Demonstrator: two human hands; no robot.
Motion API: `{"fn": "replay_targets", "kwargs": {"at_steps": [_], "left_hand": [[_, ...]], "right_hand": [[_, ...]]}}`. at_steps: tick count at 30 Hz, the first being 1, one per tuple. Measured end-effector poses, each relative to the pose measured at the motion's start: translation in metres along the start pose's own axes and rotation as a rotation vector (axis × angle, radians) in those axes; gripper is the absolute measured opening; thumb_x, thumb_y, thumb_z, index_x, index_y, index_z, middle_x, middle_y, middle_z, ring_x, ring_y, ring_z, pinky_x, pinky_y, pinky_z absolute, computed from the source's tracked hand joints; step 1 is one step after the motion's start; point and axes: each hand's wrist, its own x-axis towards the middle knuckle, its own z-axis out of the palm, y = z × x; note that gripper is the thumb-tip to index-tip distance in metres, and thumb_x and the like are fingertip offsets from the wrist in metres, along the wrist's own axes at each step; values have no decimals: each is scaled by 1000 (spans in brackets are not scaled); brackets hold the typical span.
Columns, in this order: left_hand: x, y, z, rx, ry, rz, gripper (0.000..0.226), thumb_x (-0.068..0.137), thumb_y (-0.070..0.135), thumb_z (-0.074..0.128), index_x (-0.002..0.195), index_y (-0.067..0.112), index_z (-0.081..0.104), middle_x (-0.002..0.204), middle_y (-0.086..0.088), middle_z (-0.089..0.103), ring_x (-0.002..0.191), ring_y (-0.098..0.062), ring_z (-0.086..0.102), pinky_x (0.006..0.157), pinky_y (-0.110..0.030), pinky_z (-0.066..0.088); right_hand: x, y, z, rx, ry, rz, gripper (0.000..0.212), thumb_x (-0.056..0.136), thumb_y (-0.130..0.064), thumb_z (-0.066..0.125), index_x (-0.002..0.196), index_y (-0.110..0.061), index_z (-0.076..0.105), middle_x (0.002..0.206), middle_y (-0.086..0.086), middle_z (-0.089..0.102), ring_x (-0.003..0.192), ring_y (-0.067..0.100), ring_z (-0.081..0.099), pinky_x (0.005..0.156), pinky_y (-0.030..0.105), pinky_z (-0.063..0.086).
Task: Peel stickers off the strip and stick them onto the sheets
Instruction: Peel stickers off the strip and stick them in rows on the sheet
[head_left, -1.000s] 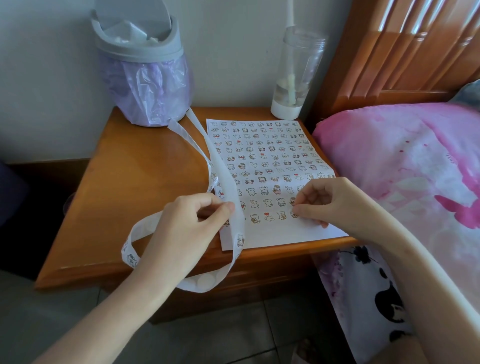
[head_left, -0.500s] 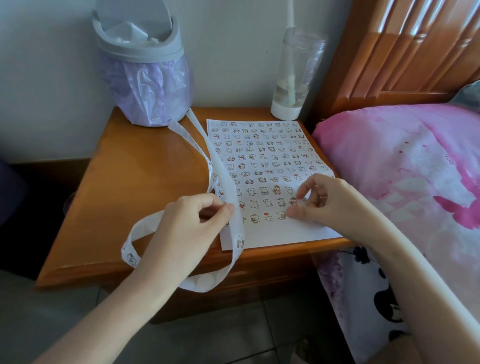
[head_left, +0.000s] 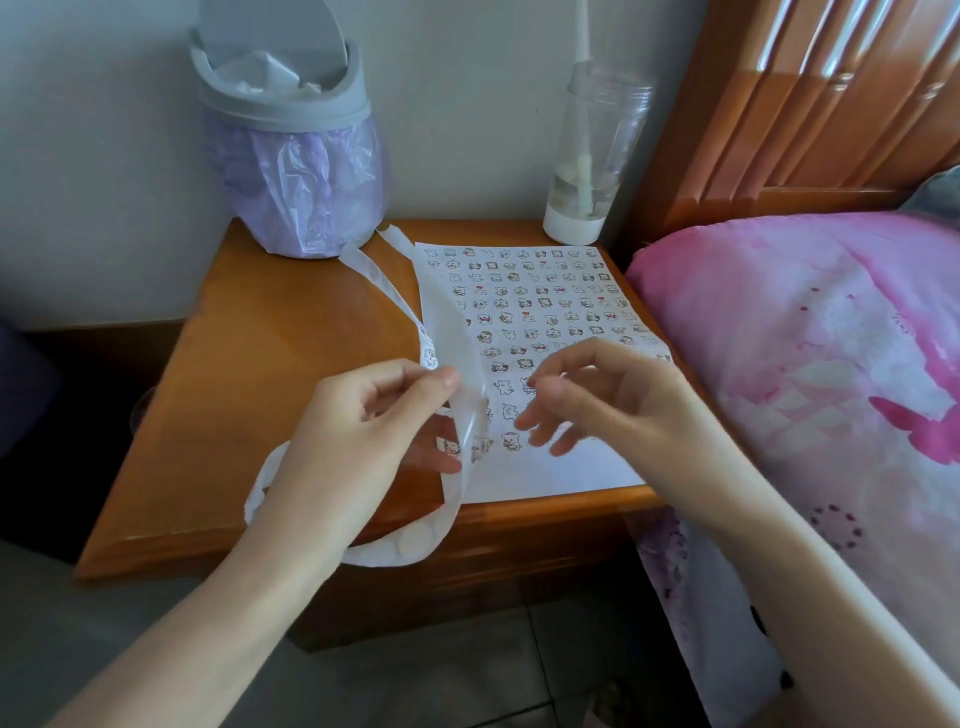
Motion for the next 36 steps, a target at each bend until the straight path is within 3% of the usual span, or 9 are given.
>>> {"fn": "replay_targets", "kwargs": {"at_steps": [6, 9, 14, 19, 25, 33, 36], "left_hand": [[0, -4, 8, 20, 85, 58, 19, 85, 35, 58, 81, 21, 70, 74, 6, 71, 78, -4, 68, 57, -6, 48], [0, -2, 10, -10, 84, 75, 18, 85, 33, 59, 83, 18, 69, 74, 4, 72, 74, -6, 70, 55, -6, 49], [-2, 1, 11, -7, 77, 94, 20, 86, 33, 56, 82, 17, 69, 75, 5, 72, 75, -3, 69, 55, -4, 46], [-2, 3, 11, -150, -3, -35, 33, 84, 42, 52, 85, 15, 72, 77, -1, 75, 74, -15, 72, 68, -23, 58], [-3, 2, 11, -51, -54, 5, 16, 84, 25, 63, 78, 12, 72, 72, 2, 74, 72, -10, 72, 62, -8, 50], [-1, -4, 12, 34, -12, 33, 18, 82, 30, 63, 79, 15, 72, 73, 3, 74, 75, -11, 72, 67, -12, 53], [0, -5, 14, 83, 9, 34, 18, 84, 31, 62, 78, 17, 71, 69, 5, 73, 72, -5, 70, 57, -2, 46]], "right_hand": [[-4, -6, 11, 104, -37, -7, 26, 73, -17, 73, 96, -11, 63, 86, 6, 74, 80, 20, 71, 75, 36, 59], [-4, -6, 17, 120, -53, -7, 25, 73, -14, 74, 95, -7, 64, 87, 6, 72, 81, 21, 69, 77, 41, 58], [-5, -7, 21, 164, -8, -22, 11, 75, -8, 72, 85, -8, 67, 80, 7, 72, 70, 20, 69, 66, 26, 58], [-5, -4, 19, 109, 38, -47, 9, 79, -6, 70, 87, -8, 69, 80, 4, 73, 66, 13, 69, 64, 23, 56], [-5, -2, 20, 39, 53, -80, 9, 80, -7, 70, 89, -7, 71, 81, 5, 73, 70, 15, 69, 65, 24, 57], [-4, 2, 21, -53, 90, -84, 5, 82, -9, 69, 85, -13, 71, 81, -3, 71, 79, 14, 67, 70, 32, 58], [-4, 2, 19, -117, 76, -75, 3, 83, -15, 69, 85, -17, 70, 85, -7, 68, 84, 12, 64, 75, 36, 56]]}}
